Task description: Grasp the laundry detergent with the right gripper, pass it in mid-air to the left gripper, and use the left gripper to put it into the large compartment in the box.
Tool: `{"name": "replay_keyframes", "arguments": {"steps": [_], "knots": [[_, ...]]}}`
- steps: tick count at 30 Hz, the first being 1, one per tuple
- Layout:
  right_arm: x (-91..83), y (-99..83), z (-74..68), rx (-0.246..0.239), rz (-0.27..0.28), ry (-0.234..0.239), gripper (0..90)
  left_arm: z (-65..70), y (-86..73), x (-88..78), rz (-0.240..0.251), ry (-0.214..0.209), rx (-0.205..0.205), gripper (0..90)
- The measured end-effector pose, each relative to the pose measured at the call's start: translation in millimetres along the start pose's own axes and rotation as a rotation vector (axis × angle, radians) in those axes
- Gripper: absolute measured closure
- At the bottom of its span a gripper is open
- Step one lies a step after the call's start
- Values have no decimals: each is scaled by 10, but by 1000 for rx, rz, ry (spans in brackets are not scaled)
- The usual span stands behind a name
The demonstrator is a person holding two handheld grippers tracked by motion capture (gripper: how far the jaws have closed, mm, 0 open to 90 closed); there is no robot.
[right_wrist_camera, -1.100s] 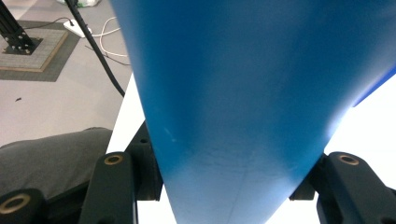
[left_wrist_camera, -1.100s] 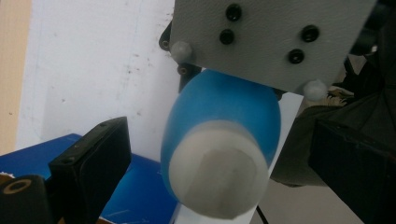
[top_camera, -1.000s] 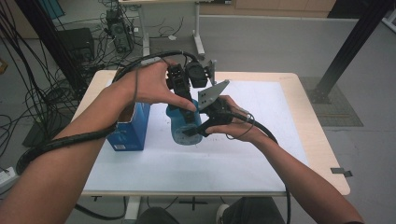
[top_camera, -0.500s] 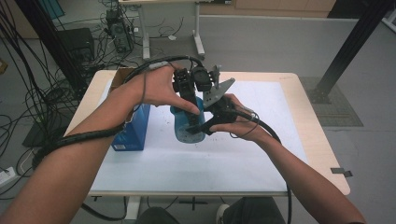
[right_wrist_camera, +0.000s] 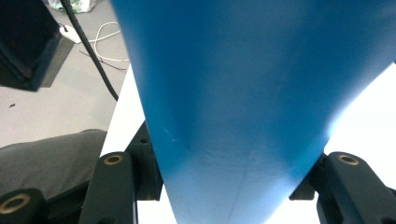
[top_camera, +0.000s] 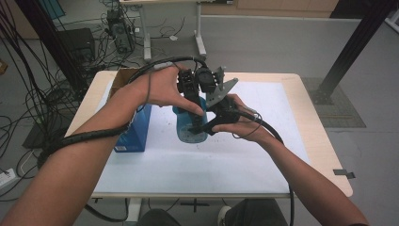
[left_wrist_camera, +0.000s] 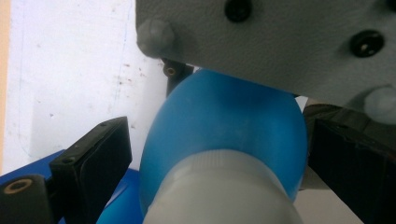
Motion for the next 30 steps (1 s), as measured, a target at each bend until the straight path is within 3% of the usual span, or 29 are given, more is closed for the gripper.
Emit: {"name": "replay_keyframes", "arguments": {"steps": [30], "knots": [[-20,-23,-10,-1,-7,-9,436,29,23,-14,0,2,12,72]]}}
Point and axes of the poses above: each handheld gripper's, and its own axes: x roughly forward along the jaws, y roughly out of its top, z roughly to its right, the point moved 6 cm from there along x, roughly forward along the jaws, and after that the axes turned 10 degrees about -x, right-handed, at the moved point
